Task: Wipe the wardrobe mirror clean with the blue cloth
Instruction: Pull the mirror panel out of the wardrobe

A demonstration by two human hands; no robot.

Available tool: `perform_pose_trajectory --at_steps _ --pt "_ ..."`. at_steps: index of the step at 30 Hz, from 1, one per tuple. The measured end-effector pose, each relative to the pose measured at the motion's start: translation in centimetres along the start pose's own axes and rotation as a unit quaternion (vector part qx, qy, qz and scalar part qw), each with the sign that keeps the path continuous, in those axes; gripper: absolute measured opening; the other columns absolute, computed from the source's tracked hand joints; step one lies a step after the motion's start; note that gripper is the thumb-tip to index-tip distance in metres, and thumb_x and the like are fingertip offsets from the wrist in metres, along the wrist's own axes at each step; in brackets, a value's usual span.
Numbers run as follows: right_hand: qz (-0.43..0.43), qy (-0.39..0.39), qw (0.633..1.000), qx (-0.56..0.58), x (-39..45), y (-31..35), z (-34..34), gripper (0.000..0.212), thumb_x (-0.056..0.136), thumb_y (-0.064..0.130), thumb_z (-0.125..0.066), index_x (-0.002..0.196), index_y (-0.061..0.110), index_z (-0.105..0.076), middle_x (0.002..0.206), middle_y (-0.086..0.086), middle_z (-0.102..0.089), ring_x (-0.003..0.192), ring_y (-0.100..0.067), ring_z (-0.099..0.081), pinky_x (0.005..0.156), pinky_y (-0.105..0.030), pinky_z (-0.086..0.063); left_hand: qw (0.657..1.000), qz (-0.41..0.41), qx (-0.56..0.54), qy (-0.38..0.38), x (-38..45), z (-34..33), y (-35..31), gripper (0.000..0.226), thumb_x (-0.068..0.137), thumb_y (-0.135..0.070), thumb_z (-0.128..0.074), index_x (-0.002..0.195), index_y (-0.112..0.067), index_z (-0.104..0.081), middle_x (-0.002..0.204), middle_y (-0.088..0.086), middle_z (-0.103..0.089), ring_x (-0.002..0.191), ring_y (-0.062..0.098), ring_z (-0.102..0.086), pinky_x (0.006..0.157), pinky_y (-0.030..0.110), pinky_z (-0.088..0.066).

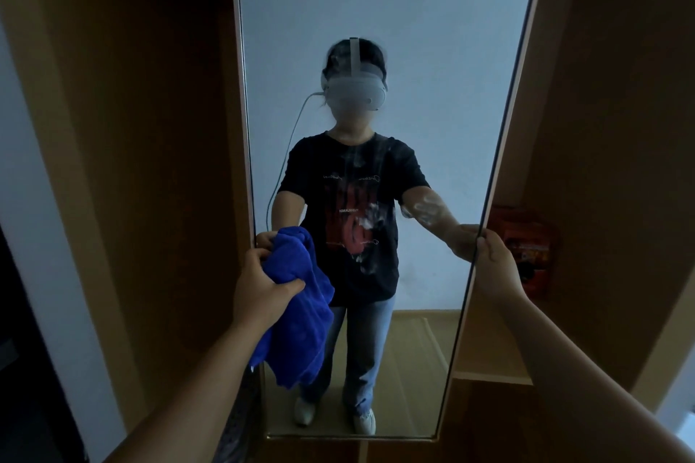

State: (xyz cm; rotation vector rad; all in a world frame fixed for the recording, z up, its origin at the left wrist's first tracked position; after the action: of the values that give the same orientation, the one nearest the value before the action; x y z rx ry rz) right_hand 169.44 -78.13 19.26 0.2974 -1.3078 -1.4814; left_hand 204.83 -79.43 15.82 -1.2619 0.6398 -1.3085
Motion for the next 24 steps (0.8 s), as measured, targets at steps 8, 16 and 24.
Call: perform_pose_trajectory --at_steps 8,16,24 --pt "0.005 0.000 1.000 -0.015 0.0 0.2 0.0 0.033 0.102 0.010 -0.028 0.127 0.004 -0.048 0.103 -0.005 -0.055 0.098 -0.019 -0.053 0.077 -0.025 -0.039 1.000 0.002 -0.004 0.012 1.7 -0.8 0.0 0.055 0.070 -0.009 -0.075 0.106 -0.022 -0.037 0.100 -0.002 -0.050 0.088 0.019 -0.054 0.075 0.033 -0.043" --pt "-0.018 0.003 1.000 0.002 -0.3 0.4 -0.1 0.035 0.102 0.012 -0.028 0.132 0.005 -0.046 0.116 -0.010 -0.057 0.106 -0.017 -0.052 0.082 -0.025 -0.038 1.000 0.000 0.002 0.007 1.3 -0.7 0.1 0.056 0.068 -0.011 -0.077 0.106 -0.022 -0.037 0.100 -0.002 -0.051 0.089 0.021 -0.056 0.077 0.036 -0.047" --pt "0.074 -0.101 0.992 0.005 -5.8 9.0 -0.2 0.023 0.097 0.008 -0.040 0.112 0.012 -0.056 0.109 -0.003 -0.051 0.095 -0.016 -0.053 0.074 -0.018 -0.041 0.999 -0.035 -0.002 0.000 -1.8 -0.4 -2.2 0.054 0.066 -0.015 -0.078 0.104 -0.022 -0.039 0.086 -0.012 -0.050 0.075 0.007 -0.053 0.061 0.022 -0.042"
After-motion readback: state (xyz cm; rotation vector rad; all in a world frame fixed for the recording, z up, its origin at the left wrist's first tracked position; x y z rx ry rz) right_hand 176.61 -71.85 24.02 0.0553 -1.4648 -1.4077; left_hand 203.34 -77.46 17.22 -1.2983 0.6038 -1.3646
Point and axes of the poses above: each hand's wrist, its own x-axis towards the middle knuckle, its own z-axis out of the back of the hand, y = z × x, the point moved 6 cm from there along x, towards the middle knuckle
